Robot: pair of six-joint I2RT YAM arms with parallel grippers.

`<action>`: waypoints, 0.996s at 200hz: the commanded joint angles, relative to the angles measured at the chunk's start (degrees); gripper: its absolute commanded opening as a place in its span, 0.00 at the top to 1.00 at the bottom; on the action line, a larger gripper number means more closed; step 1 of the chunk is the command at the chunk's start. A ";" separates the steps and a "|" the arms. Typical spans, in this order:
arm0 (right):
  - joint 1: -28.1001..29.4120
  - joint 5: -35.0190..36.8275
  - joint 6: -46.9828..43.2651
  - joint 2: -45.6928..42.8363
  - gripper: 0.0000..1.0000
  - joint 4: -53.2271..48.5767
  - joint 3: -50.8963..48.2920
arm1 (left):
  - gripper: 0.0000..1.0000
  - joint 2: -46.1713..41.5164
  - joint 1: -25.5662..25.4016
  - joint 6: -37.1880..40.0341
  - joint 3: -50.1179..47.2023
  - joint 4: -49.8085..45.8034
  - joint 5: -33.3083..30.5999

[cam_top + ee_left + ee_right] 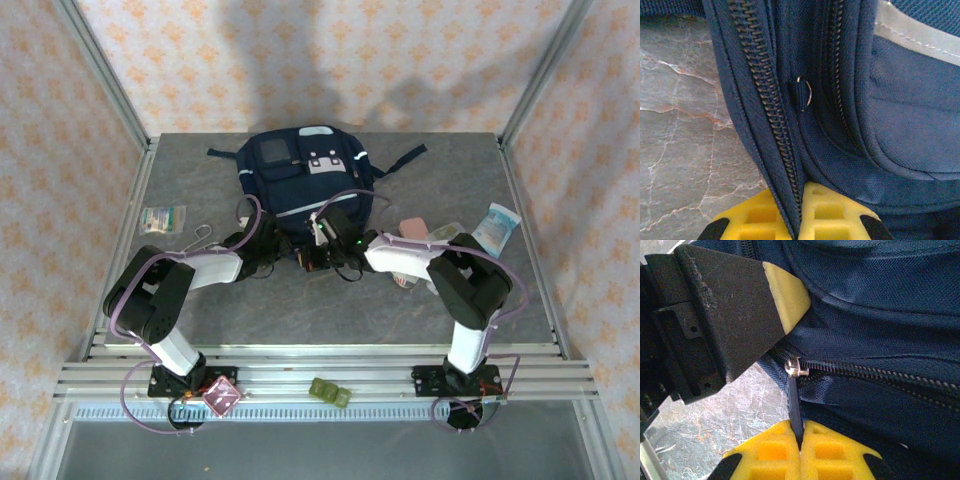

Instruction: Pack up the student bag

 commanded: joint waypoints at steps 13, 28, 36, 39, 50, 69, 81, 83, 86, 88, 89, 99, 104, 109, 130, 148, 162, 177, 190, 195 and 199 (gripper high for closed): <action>-1.60 1.31 0.36 -1.94 1.00 -4.98 0.89 | 1.00 -2.69 -0.29 1.65 -1.45 2.92 -0.81; -2.36 2.54 0.07 -3.23 1.00 -7.17 0.55 | 1.00 -4.37 -0.23 1.38 -2.60 3.38 -2.35; -2.84 3.05 -0.51 -3.98 1.00 -9.22 0.41 | 1.00 -5.44 -0.16 1.36 -3.45 4.09 -2.87; -3.07 3.30 -0.70 -4.19 1.00 -10.07 0.47 | 1.00 -5.87 -0.12 1.41 -3.70 4.45 -3.02; -3.73 3.72 -1.71 -4.85 1.00 -12.85 0.45 | 1.00 -7.42 0.01 1.50 -4.25 4.55 -4.08; -4.74 7.91 -2.15 -6.96 1.00 -14.86 -1.43 | 1.00 -9.92 0.28 2.34 -4.68 4.39 -5.69; -5.66 10.52 -2.02 -7.66 1.00 -15.75 -2.49 | 1.00 -11.18 0.36 2.83 -4.89 4.62 -6.00; -5.86 10.52 -1.94 -7.68 1.00 -15.93 -2.59 | 1.00 -11.40 0.41 2.90 -4.89 4.63 -6.02; -6.25 10.09 -1.97 -7.86 1.00 -16.02 -2.69 | 1.00 -11.65 0.38 3.06 -4.97 4.76 -5.98; -6.46 9.63 -2.02 -7.95 1.00 -15.91 -2.79 | 1.00 -11.80 0.37 3.24 -5.02 4.91 -5.94; -6.56 9.27 -2.00 -8.02 1.00 -15.87 -2.85 | 1.00 -11.89 0.37 3.27 -5.04 4.95 -5.94; -6.67 6.83 -2.35 -9.28 1.00 -13.77 -3.53 | 1.00 -12.61 0.36 3.57 -5.14 5.32 -5.76; -6.51 6.08 -2.11 -10.05 1.00 -12.28 -3.93 | 1.00 -12.80 0.36 3.73 -5.15 5.43 -5.55; -6.35 5.08 -1.83 -10.66 1.00 -11.01 -4.04 | 1.00 -12.85 0.32 3.95 -5.28 5.83 -5.09; -4.92 2.44 -1.66 -10.51 1.00 -7.97 -2.21 | 0.86 -12.22 -0.17 3.84 -5.42 8.02 -2.83; -2.82 2.34 -1.68 -9.48 1.00 -6.23 -0.28 | 0.68 -11.95 -0.86 3.35 -5.96 9.48 -2.51; -2.19 2.68 -1.32 -8.27 0.96 -5.88 0.79 | 0.68 -12.51 -0.91 2.57 -7.30 11.72 -1.56; -2.09 3.96 -0.58 -7.42 0.88 -5.33 0.85 | 0.67 -13.35 -0.93 2.43 -7.97 12.48 -1.44; -2.09 4.24 -0.23 -7.53 0.84 -4.15 0.29 | 0.58 -14.04 -0.95 2.77 -8.05 11.71 -1.78; -2.08 4.34 0.06 -7.60 0.82 -3.72 0.04 | 0.55 -14.31 -0.89 2.85 -8.21 11.19 -1.96; -2.11 4.56 0.30 -7.73 0.80 -3.25 -0.12 | 0.52 -14.59 -0.94 2.80 -8.24 10.88 -2.18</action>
